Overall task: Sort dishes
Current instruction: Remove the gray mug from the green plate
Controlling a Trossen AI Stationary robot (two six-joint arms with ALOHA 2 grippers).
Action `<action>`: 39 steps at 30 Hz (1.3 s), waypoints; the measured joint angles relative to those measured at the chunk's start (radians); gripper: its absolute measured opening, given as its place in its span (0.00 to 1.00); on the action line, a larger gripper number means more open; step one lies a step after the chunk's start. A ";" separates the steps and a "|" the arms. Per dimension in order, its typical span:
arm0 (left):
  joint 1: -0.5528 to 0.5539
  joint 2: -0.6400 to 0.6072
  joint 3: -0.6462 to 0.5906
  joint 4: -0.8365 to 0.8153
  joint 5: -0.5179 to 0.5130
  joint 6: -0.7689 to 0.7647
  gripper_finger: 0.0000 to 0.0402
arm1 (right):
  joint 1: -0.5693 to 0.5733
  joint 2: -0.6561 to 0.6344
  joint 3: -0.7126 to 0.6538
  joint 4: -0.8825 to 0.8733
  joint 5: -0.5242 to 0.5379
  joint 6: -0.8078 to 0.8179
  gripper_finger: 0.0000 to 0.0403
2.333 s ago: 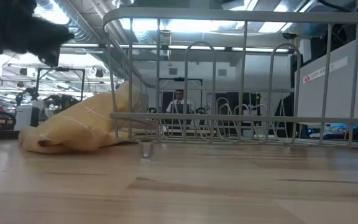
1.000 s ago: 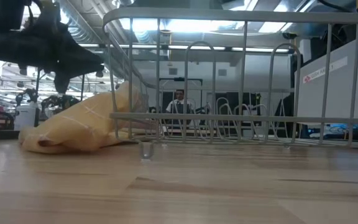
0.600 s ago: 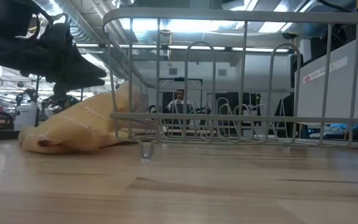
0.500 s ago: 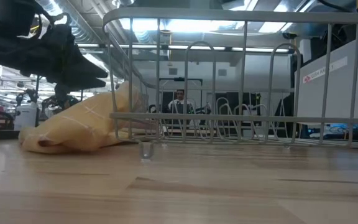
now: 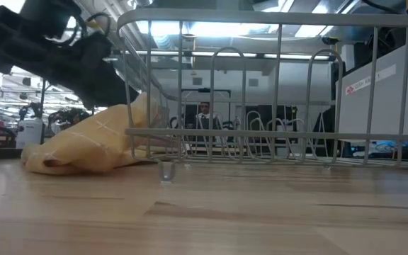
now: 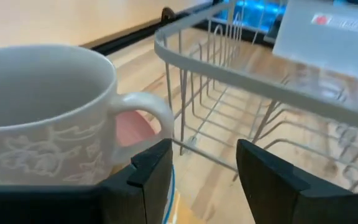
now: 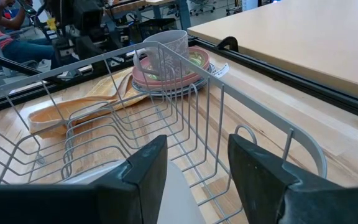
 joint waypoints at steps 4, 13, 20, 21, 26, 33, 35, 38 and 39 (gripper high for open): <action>0.020 0.091 0.031 0.000 0.000 -0.003 0.42 | 0.000 0.000 0.000 0.000 0.000 0.000 0.43; 0.086 0.191 0.081 0.015 -0.002 -0.001 0.42 | 0.000 0.000 0.000 0.000 0.000 0.000 0.43; 0.111 0.191 0.123 0.016 0.000 0.038 0.42 | 0.000 0.000 0.000 0.000 0.000 0.000 0.43; 0.116 0.191 0.124 0.015 0.001 0.038 0.42 | 0.000 0.000 0.000 0.000 0.000 0.000 0.43; 0.151 0.191 0.126 0.006 0.001 -0.002 0.40 | 0.000 0.000 0.000 0.000 0.000 0.000 0.43; 0.175 0.191 0.125 0.007 0.003 -0.028 0.22 | 0.000 0.000 0.000 0.000 0.000 0.000 0.43; 0.175 0.191 0.125 0.007 0.015 -0.030 0.17 | 0.000 0.000 0.000 0.000 0.000 0.000 0.43; 0.175 0.192 0.125 0.005 0.032 -0.060 0.11 | 0.000 0.000 0.000 0.000 0.000 0.000 0.43; 0.175 0.195 0.125 0.006 0.034 -0.073 0.10 | 0.000 0.000 0.000 0.000 0.000 0.000 0.43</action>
